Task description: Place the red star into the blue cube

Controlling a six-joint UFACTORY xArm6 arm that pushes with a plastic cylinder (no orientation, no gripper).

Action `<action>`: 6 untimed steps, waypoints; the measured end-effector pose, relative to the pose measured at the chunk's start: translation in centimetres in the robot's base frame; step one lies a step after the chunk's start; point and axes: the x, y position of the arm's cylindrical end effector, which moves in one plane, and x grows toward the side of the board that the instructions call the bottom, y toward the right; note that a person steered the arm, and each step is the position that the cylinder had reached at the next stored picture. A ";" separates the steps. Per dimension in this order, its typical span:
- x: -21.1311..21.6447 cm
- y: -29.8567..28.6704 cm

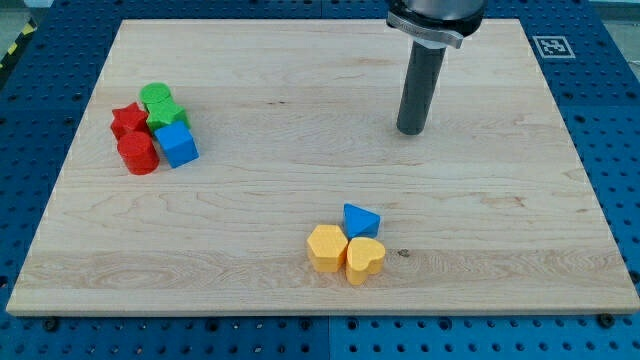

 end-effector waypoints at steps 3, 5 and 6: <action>-7.0 -10.7; -7.0 -22.2; -8.2 -26.8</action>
